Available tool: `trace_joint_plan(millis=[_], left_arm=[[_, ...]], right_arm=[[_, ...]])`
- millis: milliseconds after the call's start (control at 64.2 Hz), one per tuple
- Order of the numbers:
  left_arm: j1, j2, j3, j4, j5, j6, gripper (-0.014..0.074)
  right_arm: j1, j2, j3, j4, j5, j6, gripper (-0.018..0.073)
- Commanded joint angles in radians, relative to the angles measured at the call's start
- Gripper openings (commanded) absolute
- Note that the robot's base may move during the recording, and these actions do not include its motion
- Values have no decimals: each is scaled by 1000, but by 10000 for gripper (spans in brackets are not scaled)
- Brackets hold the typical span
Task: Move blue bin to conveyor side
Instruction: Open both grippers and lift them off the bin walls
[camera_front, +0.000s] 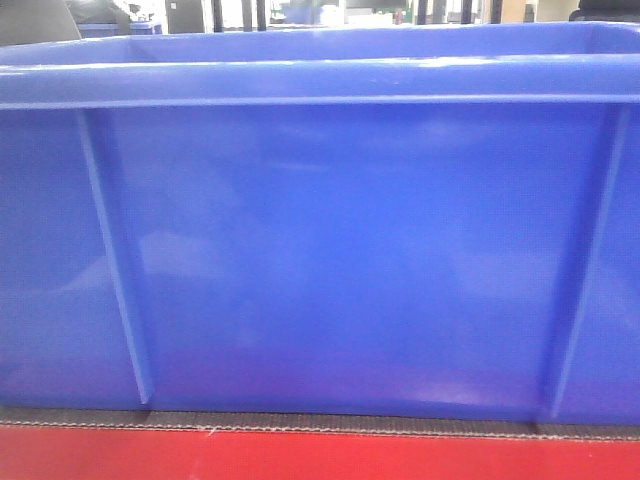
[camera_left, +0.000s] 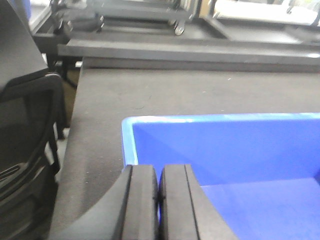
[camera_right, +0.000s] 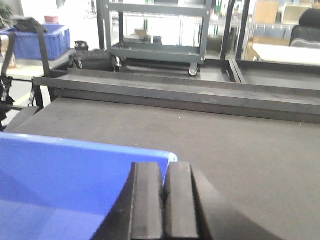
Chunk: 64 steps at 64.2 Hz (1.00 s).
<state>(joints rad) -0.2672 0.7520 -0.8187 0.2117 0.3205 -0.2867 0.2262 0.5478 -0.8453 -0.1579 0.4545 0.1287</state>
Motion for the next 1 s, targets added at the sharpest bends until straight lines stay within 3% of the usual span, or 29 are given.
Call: trace_joint_plan(millis=[0, 125, 405, 982], left_arm=[[-10, -79, 98, -5, -126, -5, -8], [-10, -171, 214, -5, -182, -5, -8], [-10, -347, 381, 3, -186, -5, -8], [-10, -420, 387, 3, -182, -5, -8]], right_arm=[[3, -72, 83, -16, -56, -4, -89], [3, -184, 182, -16, -70, -4, -89], [3, -406, 346, -24, -70, -4, -89], [3, -478, 359, -24, -62, -4, -89]])
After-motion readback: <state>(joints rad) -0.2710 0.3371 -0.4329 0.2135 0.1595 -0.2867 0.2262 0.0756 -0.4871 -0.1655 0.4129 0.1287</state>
